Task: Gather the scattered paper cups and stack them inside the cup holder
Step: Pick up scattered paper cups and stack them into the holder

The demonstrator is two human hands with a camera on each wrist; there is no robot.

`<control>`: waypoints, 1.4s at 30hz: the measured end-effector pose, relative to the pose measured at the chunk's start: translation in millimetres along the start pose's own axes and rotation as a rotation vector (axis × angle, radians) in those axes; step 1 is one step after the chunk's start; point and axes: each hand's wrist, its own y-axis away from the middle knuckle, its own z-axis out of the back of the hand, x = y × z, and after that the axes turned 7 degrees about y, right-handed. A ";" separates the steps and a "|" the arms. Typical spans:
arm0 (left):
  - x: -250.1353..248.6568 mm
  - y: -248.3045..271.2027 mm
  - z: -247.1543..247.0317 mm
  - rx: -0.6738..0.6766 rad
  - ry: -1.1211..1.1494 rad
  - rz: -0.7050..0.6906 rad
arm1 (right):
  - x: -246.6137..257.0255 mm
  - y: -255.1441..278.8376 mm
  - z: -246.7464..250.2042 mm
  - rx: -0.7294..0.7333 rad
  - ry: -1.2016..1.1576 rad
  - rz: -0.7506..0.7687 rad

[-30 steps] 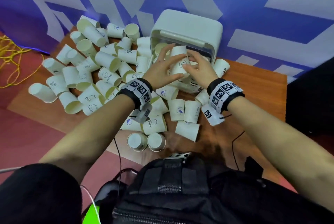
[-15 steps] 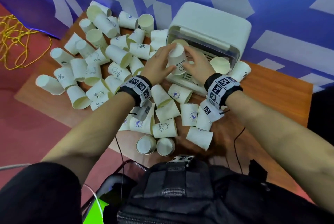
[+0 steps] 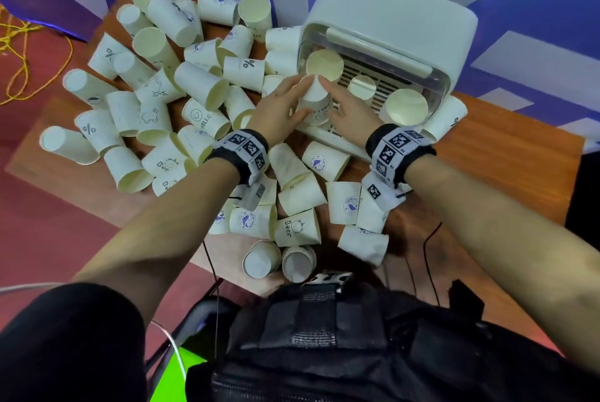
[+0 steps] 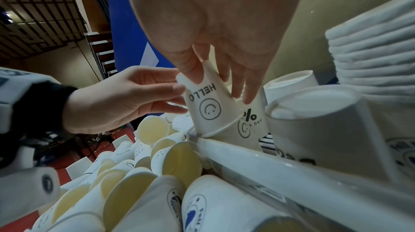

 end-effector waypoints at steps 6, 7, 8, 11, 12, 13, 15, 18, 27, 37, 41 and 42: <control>-2.0 -12.2 -5.5 -0.080 0.064 0.025 | -5.6 -11.3 2.1 -0.008 0.032 -0.026; -1.0 -14.4 -6.6 -0.099 0.073 0.034 | -6.3 -12.8 2.2 -0.003 0.029 -0.032; 0.1 -16.4 -7.1 -0.114 0.083 0.042 | -6.7 -13.7 2.6 0.004 0.026 -0.034; 2.5 -19.6 -8.6 -0.138 0.114 0.035 | -10.9 -16.0 3.3 0.008 0.028 -0.017; 2.6 -19.0 -9.7 -0.132 0.137 0.031 | -12.2 -16.5 3.6 0.012 0.028 -0.011; 2.2 -17.9 -11.2 -0.121 0.163 0.040 | -13.7 -17.9 3.6 0.018 0.030 -0.009; 3.0 -15.2 -15.4 -0.086 0.192 0.080 | -16.7 -20.2 1.1 0.032 0.051 -0.013; 9.6 -12.0 -22.5 -0.039 0.119 0.090 | -21.3 -19.8 -6.2 0.054 0.138 0.012; 1.3 -17.3 -14.2 0.098 -0.057 0.165 | -13.3 -29.3 2.6 0.169 0.437 0.006; -25.9 11.5 -1.4 0.050 -0.014 0.181 | 4.1 12.1 15.1 0.072 0.342 -0.073; -45.3 17.9 5.9 0.028 0.005 0.145 | 11.1 36.7 19.9 0.005 0.267 -0.039; -51.4 18.0 7.5 0.027 0.021 0.138 | 12.9 43.1 21.9 -0.003 0.255 -0.037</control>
